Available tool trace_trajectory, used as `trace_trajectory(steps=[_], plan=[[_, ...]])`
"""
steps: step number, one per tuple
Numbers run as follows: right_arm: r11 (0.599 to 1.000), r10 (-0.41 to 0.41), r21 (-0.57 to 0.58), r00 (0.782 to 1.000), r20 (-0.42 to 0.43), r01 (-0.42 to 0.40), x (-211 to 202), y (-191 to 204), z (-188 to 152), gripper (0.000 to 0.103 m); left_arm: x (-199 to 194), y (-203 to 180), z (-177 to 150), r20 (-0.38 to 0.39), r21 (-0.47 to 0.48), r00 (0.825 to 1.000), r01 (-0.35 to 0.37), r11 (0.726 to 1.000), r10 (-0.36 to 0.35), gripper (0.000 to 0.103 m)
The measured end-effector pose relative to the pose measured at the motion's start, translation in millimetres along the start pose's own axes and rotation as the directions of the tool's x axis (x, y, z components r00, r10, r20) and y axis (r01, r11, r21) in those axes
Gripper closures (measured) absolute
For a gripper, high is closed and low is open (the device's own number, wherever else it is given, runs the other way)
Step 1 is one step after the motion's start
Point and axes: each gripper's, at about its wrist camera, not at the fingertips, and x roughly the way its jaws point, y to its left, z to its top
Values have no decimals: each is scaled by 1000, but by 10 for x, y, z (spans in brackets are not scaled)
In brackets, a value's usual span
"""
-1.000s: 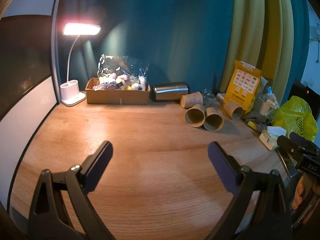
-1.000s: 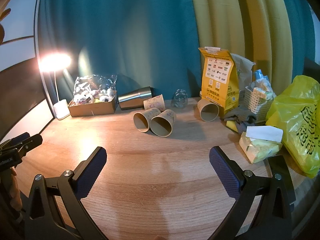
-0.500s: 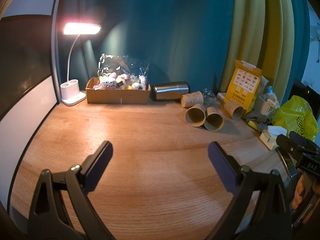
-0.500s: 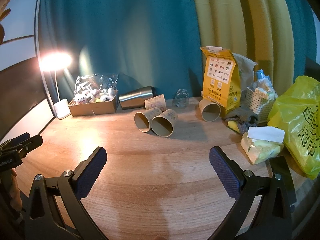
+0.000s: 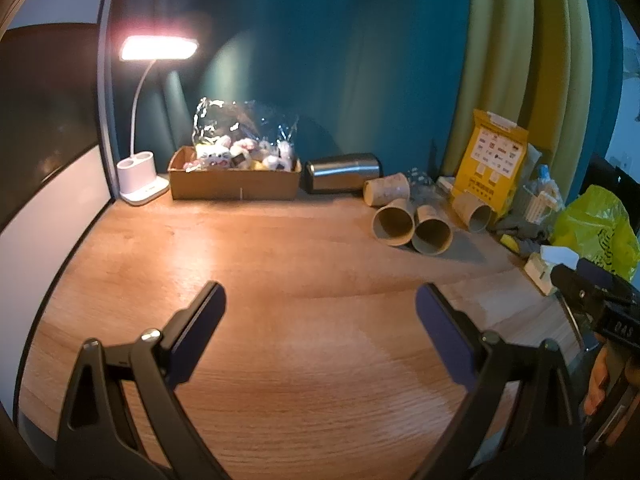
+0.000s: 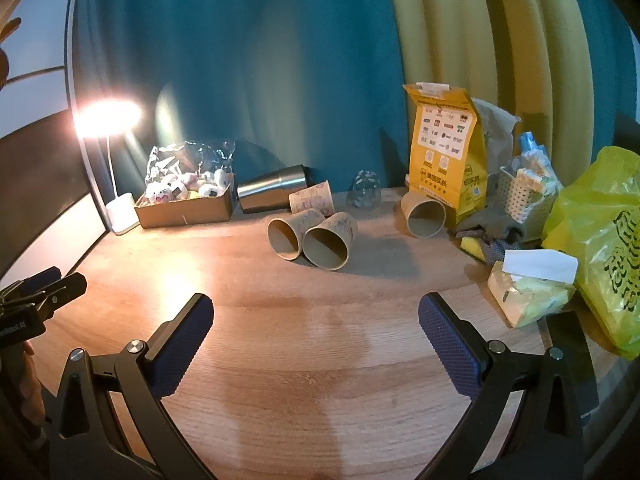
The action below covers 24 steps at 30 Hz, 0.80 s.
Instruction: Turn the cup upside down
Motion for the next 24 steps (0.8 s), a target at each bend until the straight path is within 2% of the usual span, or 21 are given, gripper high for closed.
trace_trajectory(steps=[6, 12, 16, 19, 24], plan=[[1000, 10, 13, 1000, -26, -10, 173, -80, 38, 0, 251, -15, -2, -53, -11, 999, 3, 1000, -4, 6], [999, 17, 48, 999, -46, -15, 484, -299, 120, 0, 775, -21, 130, -131, -6, 991, 7, 1000, -8, 6], [998, 19, 68, 999, -51, -16, 739, -476, 200, 0, 1236, -110, 395, -191, 31, 981, 34, 999, -27, 6], [997, 3, 83, 999, -46, 1, 943, -612, 255, 0, 1628, -306, 641, -250, 84, 966, 84, 993, -60, 6], [990, -8, 143, 998, -62, 17, 1293, -861, 313, 0, 2236, -782, 1058, -315, 211, 946, 154, 965, -82, 6]])
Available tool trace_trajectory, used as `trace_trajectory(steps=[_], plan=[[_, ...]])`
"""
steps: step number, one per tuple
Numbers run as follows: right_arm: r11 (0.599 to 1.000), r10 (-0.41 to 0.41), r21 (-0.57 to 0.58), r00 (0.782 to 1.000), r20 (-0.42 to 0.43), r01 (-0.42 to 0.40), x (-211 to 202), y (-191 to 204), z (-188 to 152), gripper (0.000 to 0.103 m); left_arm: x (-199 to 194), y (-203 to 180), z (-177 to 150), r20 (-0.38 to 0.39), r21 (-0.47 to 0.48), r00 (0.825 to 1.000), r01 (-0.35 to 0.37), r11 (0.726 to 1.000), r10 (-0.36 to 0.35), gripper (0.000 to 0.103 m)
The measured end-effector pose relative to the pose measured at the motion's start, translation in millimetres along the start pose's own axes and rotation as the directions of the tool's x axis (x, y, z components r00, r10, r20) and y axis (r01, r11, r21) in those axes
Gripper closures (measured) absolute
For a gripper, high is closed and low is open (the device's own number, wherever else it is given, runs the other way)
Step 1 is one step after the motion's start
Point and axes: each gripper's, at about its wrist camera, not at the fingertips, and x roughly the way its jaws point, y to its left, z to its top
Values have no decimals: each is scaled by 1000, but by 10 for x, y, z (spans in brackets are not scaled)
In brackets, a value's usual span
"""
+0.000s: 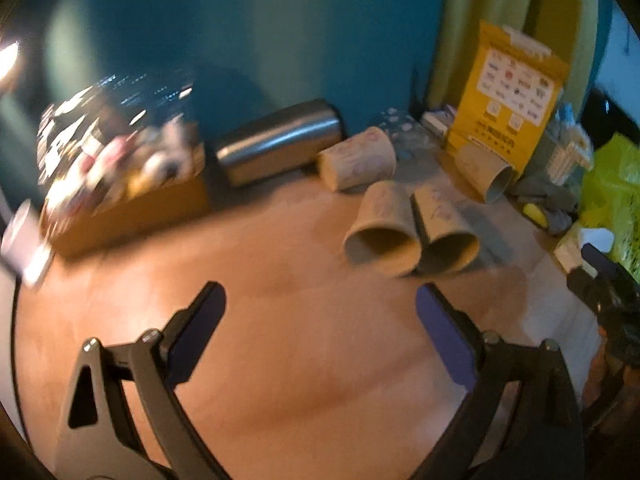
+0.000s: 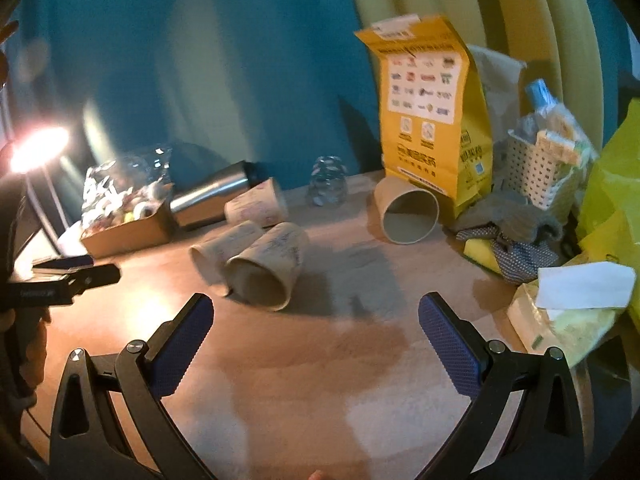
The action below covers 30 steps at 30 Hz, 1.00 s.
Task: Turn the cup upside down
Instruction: 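Move the left gripper toward the strawberry-print paper cup lying on its side, then close the left gripper around the strawberry-print cup and lift it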
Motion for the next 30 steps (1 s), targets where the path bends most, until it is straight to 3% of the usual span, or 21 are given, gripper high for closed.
trace_trajectory(steps=[5, 9, 16, 20, 22, 30], plan=[[999, 3, 43, 1000, -22, -2, 166, -117, 1, 0, 479, -237, 520, -83, 74, 995, 55, 996, -49, 6], [998, 5, 59, 999, -35, -3, 194, -141, -41, 0, 861, -332, 679, -156, 96, 987, 50, 994, -35, 6], [997, 5, 75, 998, -57, 0, 211, -156, -101, 0, 1159, -419, 672, -242, 116, 968, 89, 989, -58, 7], [997, 6, 77, 999, -53, -2, 176, -156, -95, 0, 1313, -442, 592, -305, 105, 950, 100, 989, -64, 30], [997, 8, 76, 999, -48, -5, 150, -151, -93, 0, 1364, -413, 563, -322, 87, 944, 105, 991, -72, 32], [997, 10, 74, 999, -40, -7, 18, -119, -99, 0, 1126, -325, 506, -279, 67, 958, 87, 994, -65, 37]])
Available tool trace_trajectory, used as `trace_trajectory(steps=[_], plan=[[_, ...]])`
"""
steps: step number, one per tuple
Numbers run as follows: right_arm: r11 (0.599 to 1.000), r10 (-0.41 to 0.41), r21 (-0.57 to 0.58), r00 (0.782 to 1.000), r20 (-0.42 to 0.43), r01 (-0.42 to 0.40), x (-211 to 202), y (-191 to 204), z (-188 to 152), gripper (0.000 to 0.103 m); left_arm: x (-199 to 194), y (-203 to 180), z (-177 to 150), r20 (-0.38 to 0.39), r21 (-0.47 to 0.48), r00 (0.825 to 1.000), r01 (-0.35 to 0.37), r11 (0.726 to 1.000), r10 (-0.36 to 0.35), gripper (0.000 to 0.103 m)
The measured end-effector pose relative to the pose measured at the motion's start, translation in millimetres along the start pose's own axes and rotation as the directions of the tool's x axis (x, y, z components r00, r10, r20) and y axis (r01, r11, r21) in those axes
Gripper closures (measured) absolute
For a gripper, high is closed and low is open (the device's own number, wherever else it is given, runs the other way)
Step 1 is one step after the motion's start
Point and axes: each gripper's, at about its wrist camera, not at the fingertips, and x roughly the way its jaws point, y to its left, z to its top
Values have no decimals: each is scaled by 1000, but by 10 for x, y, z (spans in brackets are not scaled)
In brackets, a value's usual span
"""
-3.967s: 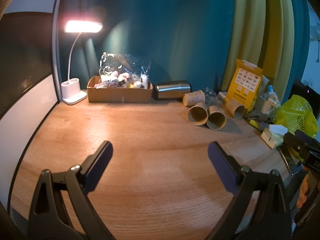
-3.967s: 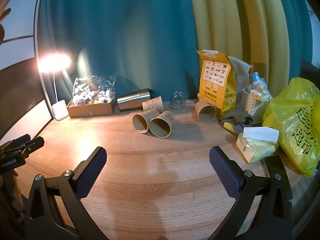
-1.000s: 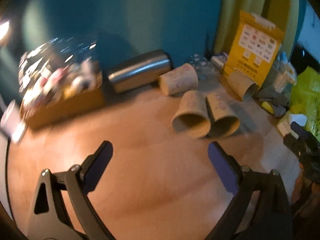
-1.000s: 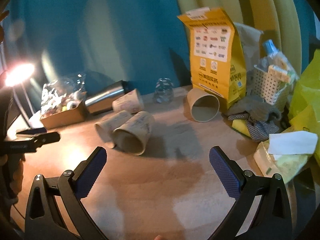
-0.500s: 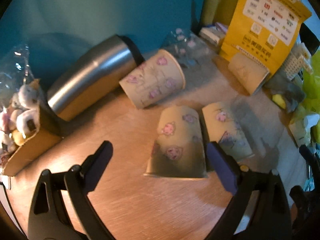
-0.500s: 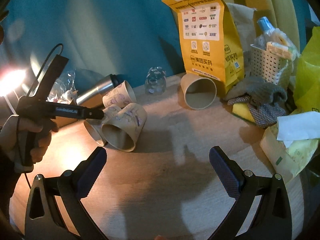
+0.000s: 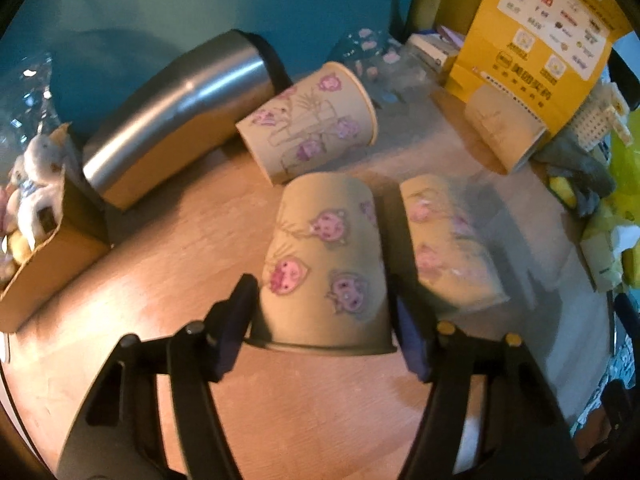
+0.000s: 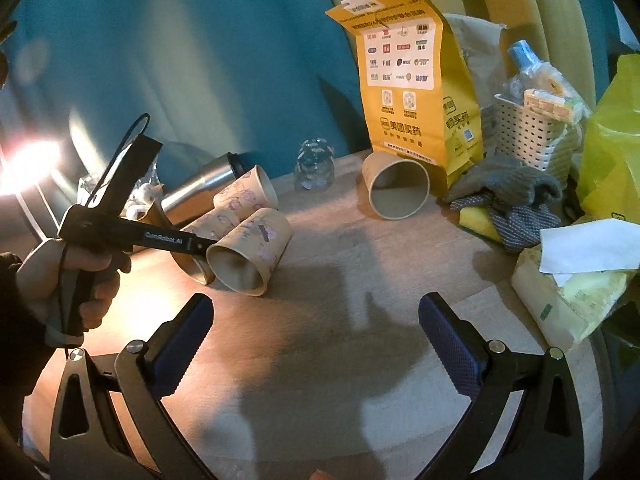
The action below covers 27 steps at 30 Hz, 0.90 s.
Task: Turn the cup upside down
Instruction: 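Close the left gripper around the strawberry-print cup and lift it, then close the right gripper on the cup while the left gripper opens and releases it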
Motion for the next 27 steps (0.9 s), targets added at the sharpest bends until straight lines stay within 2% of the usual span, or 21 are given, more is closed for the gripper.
trace_trajectory(steps=[6, 10, 13, 15, 20, 23, 27], plan=[[1000, 8, -24, 1000, 6, -8, -184, 107, -68, 0, -424, 42, -474, 51, -51, 999, 20, 999, -18, 37], [999, 22, -45, 1000, -3, -22, -307, 223, -179, 0, -752, 70, -1001, 81, -122, 995, 61, 991, -51, 37], [997, 37, -61, 999, -16, -38, -423, 310, -309, 0, -944, 88, -1477, 103, -227, 992, 98, 969, -76, 37], [996, 46, -70, 999, -25, -47, -501, 358, -407, 0, -1043, 56, -1864, 115, -305, 989, 127, 944, -96, 37], [993, 71, -90, 995, -69, -77, -675, 461, -684, 0, -1185, -58, -2562, 134, -441, 982, 177, 880, -131, 37], [988, 77, -128, 992, -98, -89, -779, 569, -844, 0, -1241, -188, -2842, 149, -467, 980, 184, 865, -128, 37], [983, 88, -146, 984, -154, -111, -793, 619, -986, 0, -1166, -261, -3015, 143, -501, 980, 190, 844, -135, 37]])
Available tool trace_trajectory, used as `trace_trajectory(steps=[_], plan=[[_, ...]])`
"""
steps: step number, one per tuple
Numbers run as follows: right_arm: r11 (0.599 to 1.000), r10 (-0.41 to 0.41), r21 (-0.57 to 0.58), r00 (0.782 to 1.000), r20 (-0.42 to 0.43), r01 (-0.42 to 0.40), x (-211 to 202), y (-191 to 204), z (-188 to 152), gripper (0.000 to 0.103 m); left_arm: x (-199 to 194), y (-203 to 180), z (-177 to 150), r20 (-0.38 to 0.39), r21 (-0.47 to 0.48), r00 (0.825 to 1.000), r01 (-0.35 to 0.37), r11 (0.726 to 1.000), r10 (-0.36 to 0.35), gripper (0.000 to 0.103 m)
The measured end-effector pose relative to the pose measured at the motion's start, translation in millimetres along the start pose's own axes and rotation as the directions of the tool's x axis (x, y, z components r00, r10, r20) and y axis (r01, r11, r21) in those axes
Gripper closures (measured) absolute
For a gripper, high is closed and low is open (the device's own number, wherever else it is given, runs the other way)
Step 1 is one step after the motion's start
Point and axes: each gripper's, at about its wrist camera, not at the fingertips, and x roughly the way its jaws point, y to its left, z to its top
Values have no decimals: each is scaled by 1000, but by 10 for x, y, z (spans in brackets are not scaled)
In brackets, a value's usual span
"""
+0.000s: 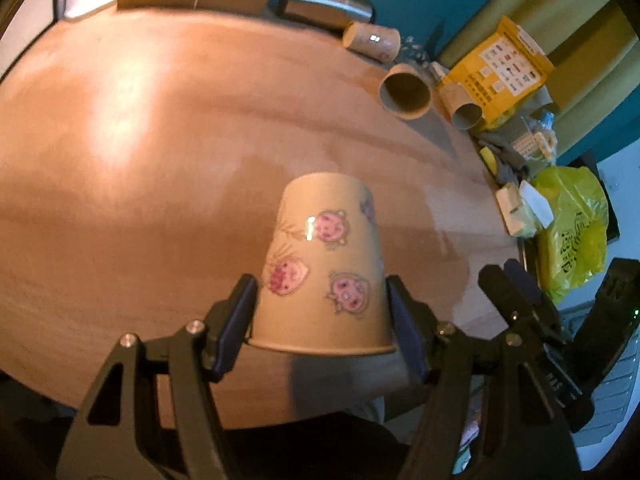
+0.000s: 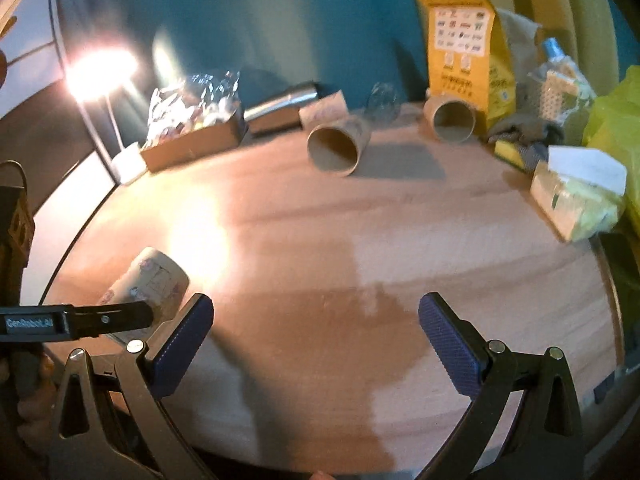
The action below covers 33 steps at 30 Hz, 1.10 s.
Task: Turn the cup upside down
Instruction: 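Close the right gripper on the cup while the left gripper opens and releases it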
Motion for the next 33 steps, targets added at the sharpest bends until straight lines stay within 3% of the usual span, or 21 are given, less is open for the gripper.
trace_trajectory(steps=[12, 15, 20, 24, 26, 29, 33], plan=[[998, 15, -54, 1000, -26, -16, 68, 81, -69, 0, 38, 177, -79, 8, -60, 1000, 4, 998, -3, 34], [999, 13, -53, 999, -33, -15, 87, 87, -58, 0, 11, 183, -77, 16, -58, 1000, 18, 998, -17, 24], [999, 1, -45, 999, -39, -3, 96, 122, -29, 0, -145, 172, -19, 47, -26, 998, 39, 999, -38, 19], [997, 42, -58, 996, -76, -47, 140, 217, 55, 0, -388, 292, 32, 112, -8, 994, 15, 1000, -14, 19], [990, 122, -51, 984, -126, -129, 215, 301, 146, 0, -495, 402, 36, 144, 3, 989, -15, 1000, 14, 19], [975, 201, -47, 950, -239, -218, 420, 464, 318, 0, -547, 606, 23, 157, 19, 987, -47, 999, 44, 19], [968, 156, -129, 915, -371, -217, 667, 752, 459, 1, -564, 883, -3, 162, 11, 984, -78, 997, 75, 19]])
